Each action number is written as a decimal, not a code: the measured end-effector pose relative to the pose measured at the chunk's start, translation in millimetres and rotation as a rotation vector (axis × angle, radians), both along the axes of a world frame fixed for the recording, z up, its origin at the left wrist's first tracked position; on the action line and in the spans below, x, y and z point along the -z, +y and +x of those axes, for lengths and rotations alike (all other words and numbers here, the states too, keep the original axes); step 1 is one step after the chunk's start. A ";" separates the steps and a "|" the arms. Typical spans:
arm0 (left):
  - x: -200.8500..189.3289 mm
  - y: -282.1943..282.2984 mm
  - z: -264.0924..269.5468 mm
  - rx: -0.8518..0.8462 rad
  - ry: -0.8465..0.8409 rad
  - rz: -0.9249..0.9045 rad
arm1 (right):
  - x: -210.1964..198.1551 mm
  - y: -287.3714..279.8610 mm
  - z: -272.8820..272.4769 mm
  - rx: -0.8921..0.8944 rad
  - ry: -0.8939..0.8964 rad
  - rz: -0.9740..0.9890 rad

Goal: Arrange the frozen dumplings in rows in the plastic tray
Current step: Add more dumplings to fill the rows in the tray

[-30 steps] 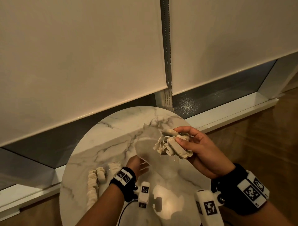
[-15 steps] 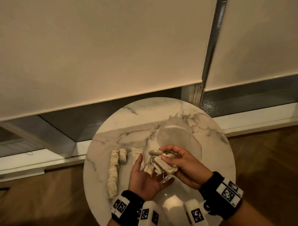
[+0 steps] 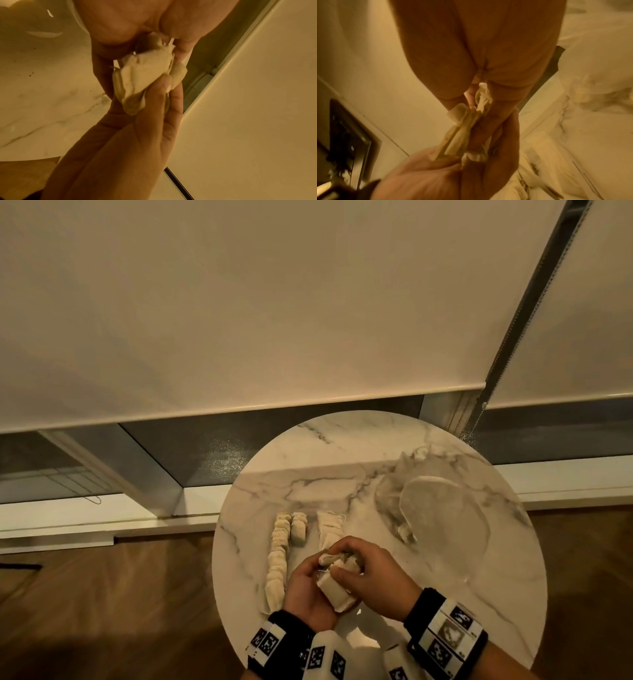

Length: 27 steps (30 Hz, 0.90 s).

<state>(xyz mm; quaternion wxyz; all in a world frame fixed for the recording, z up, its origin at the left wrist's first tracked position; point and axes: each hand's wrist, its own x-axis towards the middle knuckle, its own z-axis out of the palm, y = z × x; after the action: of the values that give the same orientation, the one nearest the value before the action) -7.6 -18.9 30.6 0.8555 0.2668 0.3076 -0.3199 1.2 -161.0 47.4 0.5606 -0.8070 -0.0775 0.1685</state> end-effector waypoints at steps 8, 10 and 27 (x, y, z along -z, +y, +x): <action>5.6 26.2 15.6 0.122 0.021 -0.022 | 1.6 30.8 2.3 -0.081 -0.271 -0.547; 10.5 32.4 20.5 0.135 0.017 -0.031 | 0.4 35.1 4.3 -0.091 -0.309 -0.618; 7.9 59.8 41.5 0.145 -0.036 -0.136 | -34.8 49.5 10.4 -0.066 -0.561 -0.490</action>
<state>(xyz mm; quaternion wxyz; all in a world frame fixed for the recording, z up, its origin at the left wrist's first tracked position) 33.9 40.9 22.6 0.8515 0.2356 0.2498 -0.3964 11.6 -111.6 82.2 0.3021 -0.9291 -0.2114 -0.0275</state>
